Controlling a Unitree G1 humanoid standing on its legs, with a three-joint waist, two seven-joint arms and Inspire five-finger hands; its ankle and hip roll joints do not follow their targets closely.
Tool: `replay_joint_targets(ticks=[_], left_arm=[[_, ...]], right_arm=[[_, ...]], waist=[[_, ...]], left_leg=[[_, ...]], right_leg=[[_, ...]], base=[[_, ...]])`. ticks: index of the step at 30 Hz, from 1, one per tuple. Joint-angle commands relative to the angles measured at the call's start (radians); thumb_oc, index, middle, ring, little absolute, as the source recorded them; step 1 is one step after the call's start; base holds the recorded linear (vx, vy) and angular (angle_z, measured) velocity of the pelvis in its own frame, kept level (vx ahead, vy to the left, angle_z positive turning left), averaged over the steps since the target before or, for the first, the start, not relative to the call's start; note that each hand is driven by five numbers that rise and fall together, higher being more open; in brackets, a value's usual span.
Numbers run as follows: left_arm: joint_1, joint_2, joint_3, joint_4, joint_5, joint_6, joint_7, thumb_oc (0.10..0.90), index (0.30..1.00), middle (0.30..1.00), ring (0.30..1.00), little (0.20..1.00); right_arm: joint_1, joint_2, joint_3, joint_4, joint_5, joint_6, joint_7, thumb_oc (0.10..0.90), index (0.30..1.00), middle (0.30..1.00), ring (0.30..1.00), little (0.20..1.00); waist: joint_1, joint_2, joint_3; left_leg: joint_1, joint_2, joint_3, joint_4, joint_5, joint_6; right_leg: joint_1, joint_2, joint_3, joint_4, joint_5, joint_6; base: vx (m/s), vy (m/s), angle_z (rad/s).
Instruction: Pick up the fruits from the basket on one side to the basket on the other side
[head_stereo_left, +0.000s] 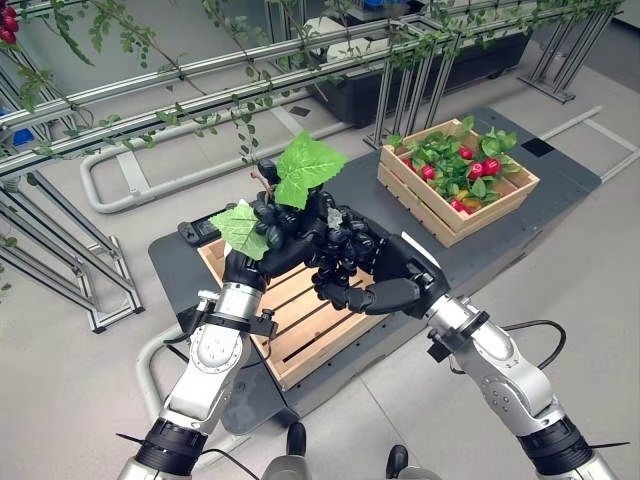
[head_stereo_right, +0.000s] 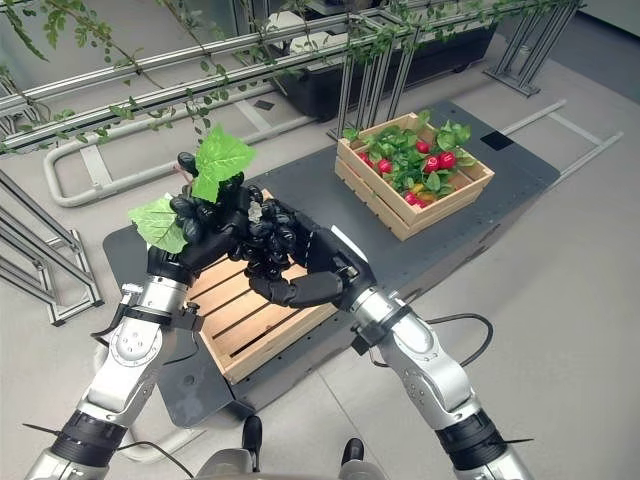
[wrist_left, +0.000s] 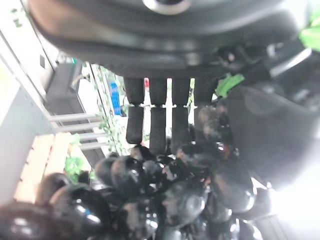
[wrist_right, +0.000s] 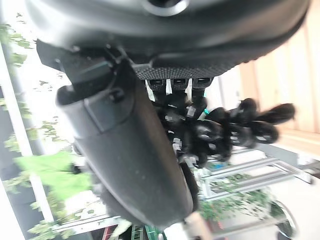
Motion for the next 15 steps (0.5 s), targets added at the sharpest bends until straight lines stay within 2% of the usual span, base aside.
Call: replay_joint_targets(ticks=[1,3,7,15], left_arm=[[-0.13,-0.009,-0.035,-0.113,-0.08,-0.138,-0.062,0.4,0.3,0.3,0.3,0.3],[-0.127,-0.01,-0.047,-0.117,-0.135,-0.1,-0.12,0.4,0.3,0.3,0.3,0.3],[-0.119,-0.011,-0.082,-0.121,-0.148,-0.069,-0.173,0.4,0.3,0.3,0.3,0.3],[-0.101,-0.004,-0.13,-0.114,-0.15,-0.042,-0.221,0.4,0.3,0.3,0.3,0.3]], right_arm=[[-0.05,0.051,0.036,-0.012,0.019,-0.061,0.053,0.8,0.9,0.9,0.9,0.9],[-0.046,0.053,0.041,-0.008,0.002,-0.073,0.041,0.8,0.9,0.9,0.9,0.9],[-0.048,0.067,0.043,-0.002,0.008,-0.087,0.015,0.8,0.9,0.9,0.9,0.9],[-0.044,0.097,0.034,-0.014,0.099,-0.104,0.011,0.8,0.9,0.9,0.9,0.9]], waist=[[0.007,0.001,-0.139],[0.006,0.001,-0.138],[0.005,0.003,-0.138],[0.003,0.006,-0.134]], left_leg=[[0.108,0.003,0.009,0.002,-0.182,-0.026],[0.11,0.002,0.011,0.002,-0.183,-0.024],[0.112,0.002,0.012,0.002,-0.183,-0.021],[0.116,0.002,0.017,0.002,-0.184,-0.017]], right_leg=[[0.024,-0.021,-0.014,0.002,-0.027,0.002],[0.024,-0.021,-0.012,0.002,-0.027,0.003],[0.024,-0.021,-0.009,0.002,-0.025,0.004],[0.025,-0.02,-0.003,0.002,-0.025,0.006]], base=[[0.0,0.0,0.0],[0.0,0.0,0.0],[0.0,0.003,-0.02],[0.0,0.002,-0.01]])
